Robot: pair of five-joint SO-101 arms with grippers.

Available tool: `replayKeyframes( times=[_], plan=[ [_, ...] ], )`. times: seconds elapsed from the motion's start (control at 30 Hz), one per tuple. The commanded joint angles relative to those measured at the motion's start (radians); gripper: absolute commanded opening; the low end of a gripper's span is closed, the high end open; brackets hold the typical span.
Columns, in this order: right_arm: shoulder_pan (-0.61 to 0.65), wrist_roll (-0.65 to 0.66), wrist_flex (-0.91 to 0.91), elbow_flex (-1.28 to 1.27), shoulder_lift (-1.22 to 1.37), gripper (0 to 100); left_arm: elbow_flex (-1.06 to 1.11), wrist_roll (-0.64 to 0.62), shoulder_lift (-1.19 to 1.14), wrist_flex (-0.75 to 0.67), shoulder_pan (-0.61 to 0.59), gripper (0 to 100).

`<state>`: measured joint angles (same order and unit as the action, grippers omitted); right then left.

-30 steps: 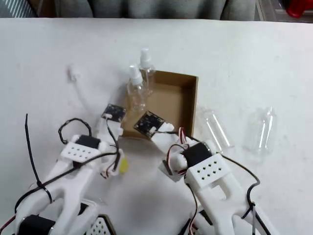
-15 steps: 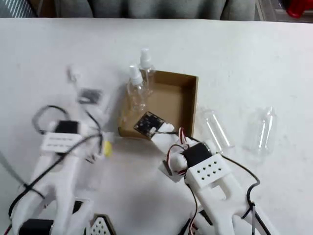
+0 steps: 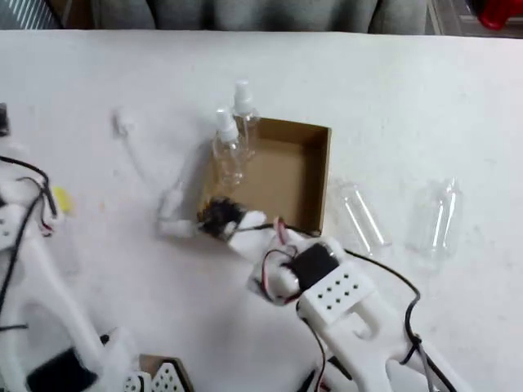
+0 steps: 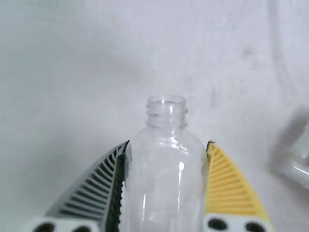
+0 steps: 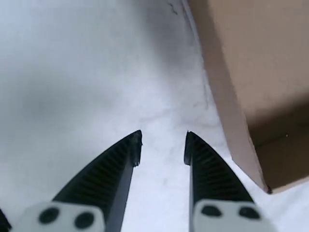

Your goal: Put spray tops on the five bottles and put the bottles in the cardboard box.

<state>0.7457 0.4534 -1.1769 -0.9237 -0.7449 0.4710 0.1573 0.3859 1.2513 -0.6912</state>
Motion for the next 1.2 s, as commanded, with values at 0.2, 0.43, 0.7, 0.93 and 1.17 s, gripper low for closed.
replayKeyframes(
  times=[0.2, 0.43, 0.7, 0.93, 1.17],
  plan=[
    [0.22, 0.155, 0.065, 0.098, -0.012, 11.6, -0.133, 0.009, -0.188, -0.06, -0.062, 2],
    [0.234, 0.163, 0.285, 0.204, 0.292, 11.7, -0.135, 0.008, -0.216, -0.206, -0.11, 2],
    [0.249, 0.161, 0.404, 0.453, 0.639, 11.8, -0.192, 0.002, -0.217, -0.247, -0.157, 2],
    [0.237, 0.163, 0.403, 0.569, 0.763, 22.2, -0.209, 0.005, -0.217, -0.245, -0.166, 2],
    [0.229, 0.163, 0.41, 0.594, 0.785, 22.3, -0.206, 0.002, -0.216, -0.244, -0.165, 2]
  ],
)
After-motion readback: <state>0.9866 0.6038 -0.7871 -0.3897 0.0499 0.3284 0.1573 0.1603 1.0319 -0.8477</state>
